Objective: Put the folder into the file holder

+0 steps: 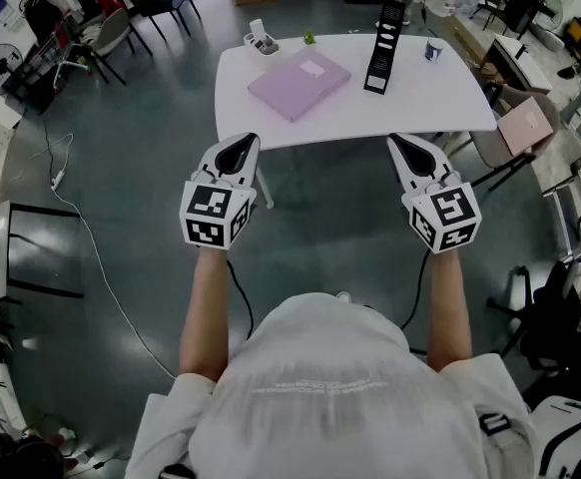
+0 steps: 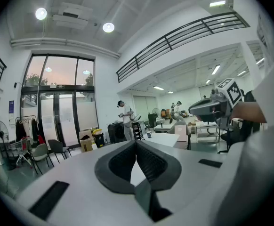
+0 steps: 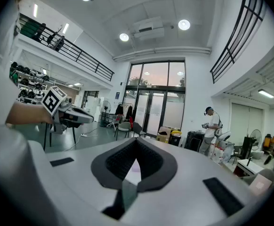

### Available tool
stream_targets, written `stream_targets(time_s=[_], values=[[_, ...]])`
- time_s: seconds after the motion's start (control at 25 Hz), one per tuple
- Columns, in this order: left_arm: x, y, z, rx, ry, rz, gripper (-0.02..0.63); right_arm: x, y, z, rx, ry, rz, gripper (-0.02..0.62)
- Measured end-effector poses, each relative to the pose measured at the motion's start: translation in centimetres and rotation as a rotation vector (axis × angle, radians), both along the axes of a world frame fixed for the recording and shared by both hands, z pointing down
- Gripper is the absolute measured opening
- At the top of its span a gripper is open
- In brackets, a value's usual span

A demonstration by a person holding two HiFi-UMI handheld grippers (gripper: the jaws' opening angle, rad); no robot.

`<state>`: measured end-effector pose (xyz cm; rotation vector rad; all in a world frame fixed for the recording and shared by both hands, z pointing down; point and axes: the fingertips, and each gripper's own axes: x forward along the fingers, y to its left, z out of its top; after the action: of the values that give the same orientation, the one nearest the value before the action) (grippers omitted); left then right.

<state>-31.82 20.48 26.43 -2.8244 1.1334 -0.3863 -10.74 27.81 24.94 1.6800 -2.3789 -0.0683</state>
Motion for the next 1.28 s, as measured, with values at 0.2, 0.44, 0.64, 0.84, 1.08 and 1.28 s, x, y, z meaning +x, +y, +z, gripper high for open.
stream_targets(time_s=[0.2,0.44,0.64,0.84,1.08,1.28], values=[[0.8,0.2,0.2,-0.007,-0.005,-0.002,0.015,1.0,0.1,-0.2,0.008,-0.01,0.0,0.025],[1.8,0.2,0.8,-0.027,0.012,-0.003,0.016,2.4,0.0,0.0,0.028,-0.091,-0.001,0.025],[2.6,0.6,1.5,-0.045,0.001,-0.006,0.017,3.4,-0.2,0.8,0.01,-0.097,-0.006,0.025],[3.1,0.3,2.4,-0.057,0.011,-0.031,0.02,4.5,-1.1,1.6,-0.011,-0.171,-0.011,0.032],[3.2,-0.4,2.8,-0.056,-0.015,-0.099,0.28,5.3,-1.7,2.9,-0.065,-0.221,-0.055,0.268],[3.7,-0.4,2.4,-0.014,0.009,-0.13,0.339,5.7,-1.9,3.7,-0.075,-0.209,-0.107,0.337]])
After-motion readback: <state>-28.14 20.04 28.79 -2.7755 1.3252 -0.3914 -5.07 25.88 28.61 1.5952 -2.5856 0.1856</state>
